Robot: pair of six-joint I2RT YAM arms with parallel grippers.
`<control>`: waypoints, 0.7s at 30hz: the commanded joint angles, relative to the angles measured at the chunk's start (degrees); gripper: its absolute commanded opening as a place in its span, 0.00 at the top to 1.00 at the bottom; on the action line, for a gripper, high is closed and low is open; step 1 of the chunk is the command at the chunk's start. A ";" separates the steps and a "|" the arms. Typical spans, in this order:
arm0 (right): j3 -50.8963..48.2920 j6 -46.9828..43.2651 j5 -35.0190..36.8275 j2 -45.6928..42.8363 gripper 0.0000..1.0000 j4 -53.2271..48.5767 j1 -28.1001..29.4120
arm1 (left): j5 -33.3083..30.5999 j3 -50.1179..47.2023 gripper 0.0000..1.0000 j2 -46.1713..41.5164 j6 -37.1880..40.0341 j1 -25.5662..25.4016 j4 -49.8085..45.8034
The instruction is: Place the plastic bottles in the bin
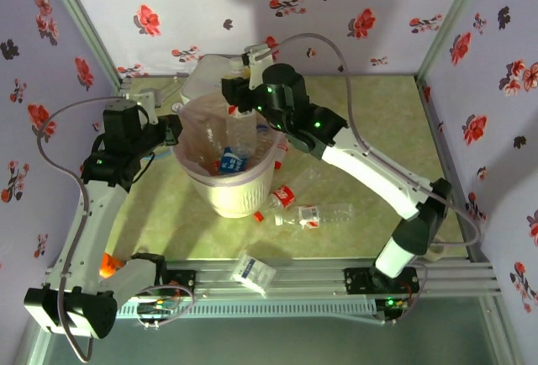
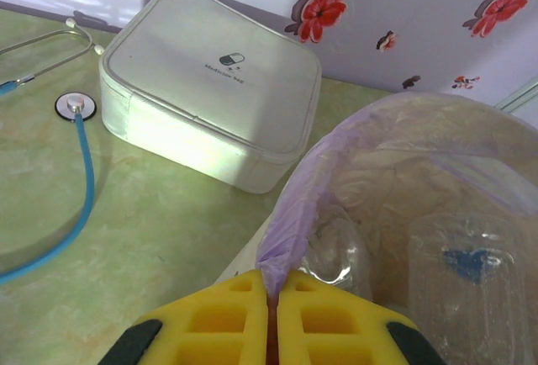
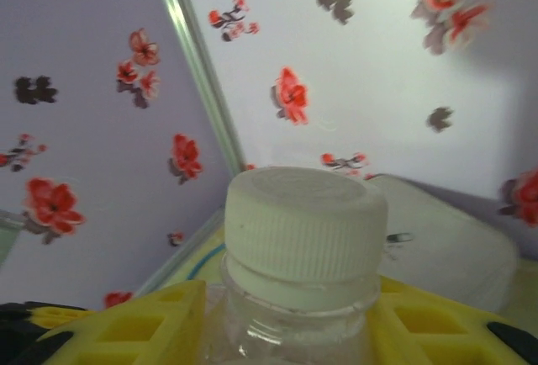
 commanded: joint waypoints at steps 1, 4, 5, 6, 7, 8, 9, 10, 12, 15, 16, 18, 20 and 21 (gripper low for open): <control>-0.04 9.62 -14.92 7.04 0.61 -12.08 1.93 | 2.67 0.22 1.00 -1.06 -1.60 -0.48 5.68; 3.22 7.75 -12.60 7.08 0.61 -12.49 1.90 | 2.84 0.24 1.00 -1.36 -1.33 -0.52 5.49; 4.27 6.68 -11.03 6.59 0.61 -12.41 1.81 | 2.79 0.33 1.00 -1.44 -1.16 -0.52 5.38; 5.27 5.61 -9.30 6.07 0.61 -12.06 1.81 | 2.79 0.41 1.00 -1.37 -1.07 -0.52 5.20; 5.91 5.04 -8.07 5.62 0.61 -11.50 1.77 | 2.77 0.42 1.00 -1.29 -1.07 -0.52 5.16; 6.37 4.78 -6.88 5.02 0.61 -10.43 1.51 | 2.81 0.42 1.00 -1.12 -1.11 -0.48 5.16; 6.53 5.10 -6.12 4.62 0.61 -9.05 1.17 | 2.88 0.33 1.00 -0.94 -1.30 -0.52 5.20; 6.53 5.79 -5.66 4.42 0.61 -7.89 0.88 | 2.96 0.25 1.00 -0.78 -1.41 -0.48 5.31; 7.21 7.54 -5.22 4.95 0.61 -6.56 0.32 | 3.07 0.02 1.00 -0.67 -1.83 -0.52 5.72; 8.78 10.18 -3.93 7.67 0.61 -7.84 0.23 | 3.19 0.00 1.00 -0.55 -2.03 -0.52 6.01; 8.90 11.31 -3.78 8.52 0.61 -8.05 0.23 | 3.11 -0.02 1.00 -0.52 -2.03 -0.52 6.11; 9.08 14.64 -2.94 10.40 0.59 -8.54 0.25 | 3.11 -0.11 1.00 -0.49 -2.12 -0.52 6.20; 9.41 18.61 0.04 11.80 0.57 -10.43 0.27 | 3.13 -0.33 1.00 -0.40 -2.26 -0.52 6.34; 9.79 21.74 2.79 12.49 0.56 -12.52 0.26 | 3.11 -0.45 1.00 -0.41 -2.47 -0.52 6.45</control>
